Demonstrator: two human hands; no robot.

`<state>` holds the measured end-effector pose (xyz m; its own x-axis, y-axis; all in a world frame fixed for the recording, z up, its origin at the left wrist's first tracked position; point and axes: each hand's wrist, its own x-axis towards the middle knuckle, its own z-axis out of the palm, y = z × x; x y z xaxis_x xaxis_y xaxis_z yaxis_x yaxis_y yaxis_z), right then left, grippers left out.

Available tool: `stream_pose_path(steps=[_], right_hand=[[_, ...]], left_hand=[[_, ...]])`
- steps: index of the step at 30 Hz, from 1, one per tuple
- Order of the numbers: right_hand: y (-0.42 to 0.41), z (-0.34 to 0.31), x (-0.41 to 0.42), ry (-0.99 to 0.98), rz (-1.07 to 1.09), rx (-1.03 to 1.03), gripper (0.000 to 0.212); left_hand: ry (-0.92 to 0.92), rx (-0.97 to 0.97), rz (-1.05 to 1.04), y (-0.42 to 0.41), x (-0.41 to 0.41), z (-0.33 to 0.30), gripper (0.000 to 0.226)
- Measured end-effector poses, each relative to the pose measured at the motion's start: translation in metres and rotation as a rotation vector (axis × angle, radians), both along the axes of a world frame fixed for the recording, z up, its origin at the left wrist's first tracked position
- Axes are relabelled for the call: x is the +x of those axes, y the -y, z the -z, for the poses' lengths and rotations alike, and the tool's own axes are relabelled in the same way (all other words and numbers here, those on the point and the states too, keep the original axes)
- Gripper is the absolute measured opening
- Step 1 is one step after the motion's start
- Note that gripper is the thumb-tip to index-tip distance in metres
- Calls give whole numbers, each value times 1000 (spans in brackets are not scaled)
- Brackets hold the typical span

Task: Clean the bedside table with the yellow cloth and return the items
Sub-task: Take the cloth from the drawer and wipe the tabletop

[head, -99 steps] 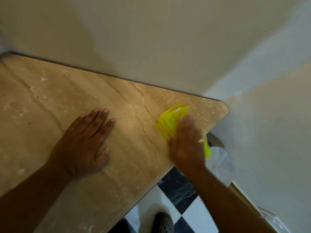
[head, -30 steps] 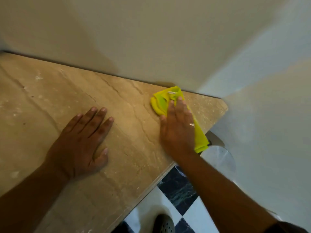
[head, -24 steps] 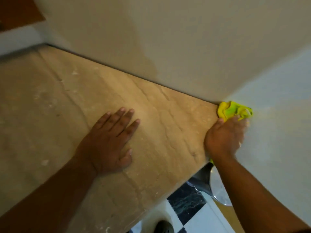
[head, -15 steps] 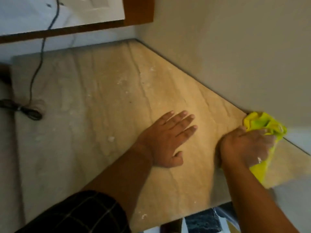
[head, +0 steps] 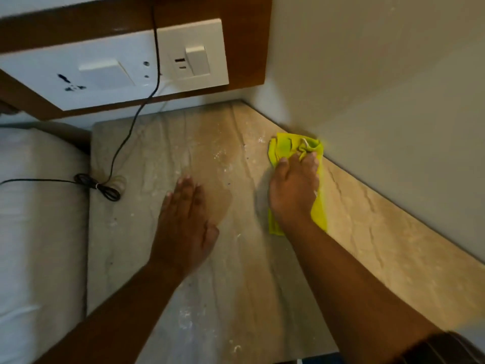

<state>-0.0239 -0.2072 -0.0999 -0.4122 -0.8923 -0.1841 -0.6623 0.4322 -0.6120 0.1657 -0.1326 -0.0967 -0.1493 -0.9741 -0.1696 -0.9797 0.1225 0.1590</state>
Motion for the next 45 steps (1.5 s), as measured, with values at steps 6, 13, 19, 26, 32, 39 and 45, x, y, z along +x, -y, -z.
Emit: stream_pose_path(steps=[6,13,19,26,32,39,45], right_hand=[[-84,-2,-116,-78,-167,-158,48],[-89,25,-144,-440,-465,-39,57],[-54,18,-119,-383,-526,-42,60],[-43,43,-105,-488,-579,-133,64],[-18,33,-67,-429,-691,-168,60],[-4,39,-53,-488,-677,-107,63],[-4,35,-48,-477,-667,-94,63]], left_hand=[[-241,-51,143,21,-113,-3,66],[-58,-25,110,49,-196,38,71],[-22,-24,24,96,-155,38,68],[103,-64,219,138,-108,36,72],[119,-45,163,167,-54,30,68],[107,-66,-209,165,3,39,74],[114,-58,-522,127,64,42,78]])
